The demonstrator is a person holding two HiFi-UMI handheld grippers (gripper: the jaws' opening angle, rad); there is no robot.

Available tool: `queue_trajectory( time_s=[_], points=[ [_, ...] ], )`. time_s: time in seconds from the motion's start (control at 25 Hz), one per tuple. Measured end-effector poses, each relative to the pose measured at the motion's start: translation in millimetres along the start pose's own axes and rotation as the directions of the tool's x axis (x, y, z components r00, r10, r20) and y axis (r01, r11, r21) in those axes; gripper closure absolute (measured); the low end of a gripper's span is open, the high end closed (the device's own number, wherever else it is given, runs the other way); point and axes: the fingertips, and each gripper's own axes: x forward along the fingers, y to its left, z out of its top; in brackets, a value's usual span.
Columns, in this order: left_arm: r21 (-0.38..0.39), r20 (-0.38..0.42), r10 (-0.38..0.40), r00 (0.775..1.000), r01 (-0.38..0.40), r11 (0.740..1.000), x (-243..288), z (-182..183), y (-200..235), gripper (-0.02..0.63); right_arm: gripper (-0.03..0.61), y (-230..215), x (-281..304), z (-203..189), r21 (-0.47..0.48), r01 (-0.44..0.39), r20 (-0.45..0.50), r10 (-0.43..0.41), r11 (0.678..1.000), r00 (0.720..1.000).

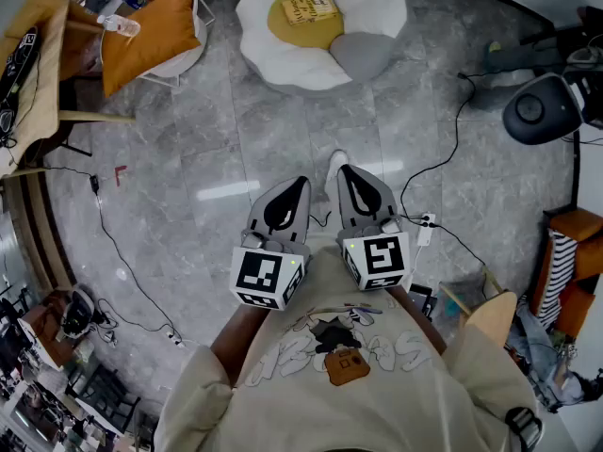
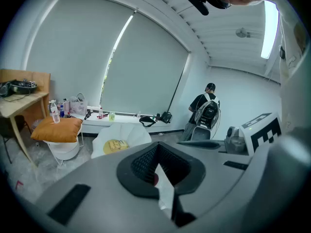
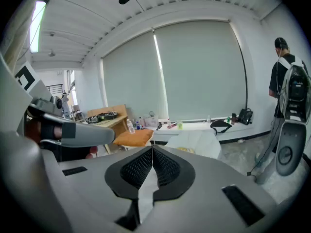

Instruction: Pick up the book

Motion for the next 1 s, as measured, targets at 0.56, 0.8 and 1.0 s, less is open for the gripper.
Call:
queue_trajectory(
  time_s=[0.56,0.8,1.0],
  points=[
    [-0.022,-0.007,-0.027,1.000,0.027,0.999,-104.4,-66.9,10.1,0.607,0.552,88.4,-49.3,-36.2,0.034,-0.003,0.086,0.000,0.999,0.996],
    [0.043,0.000,-0.042,0.999,0.042,0.998,-82.7,-52.5,-23.6,0.607,0.552,42.5,-81.9,-21.5,0.029,0.028,0.163,-0.033,0.999,0.986],
    [0.070,0.077,0.014,0.997,-0.020,0.997,-68.4,-14.9,-19.5,0.607,0.554,13.1,-84.0,-12.8,0.081,-0.028,0.213,0.010,0.996,0.977]
  ],
)
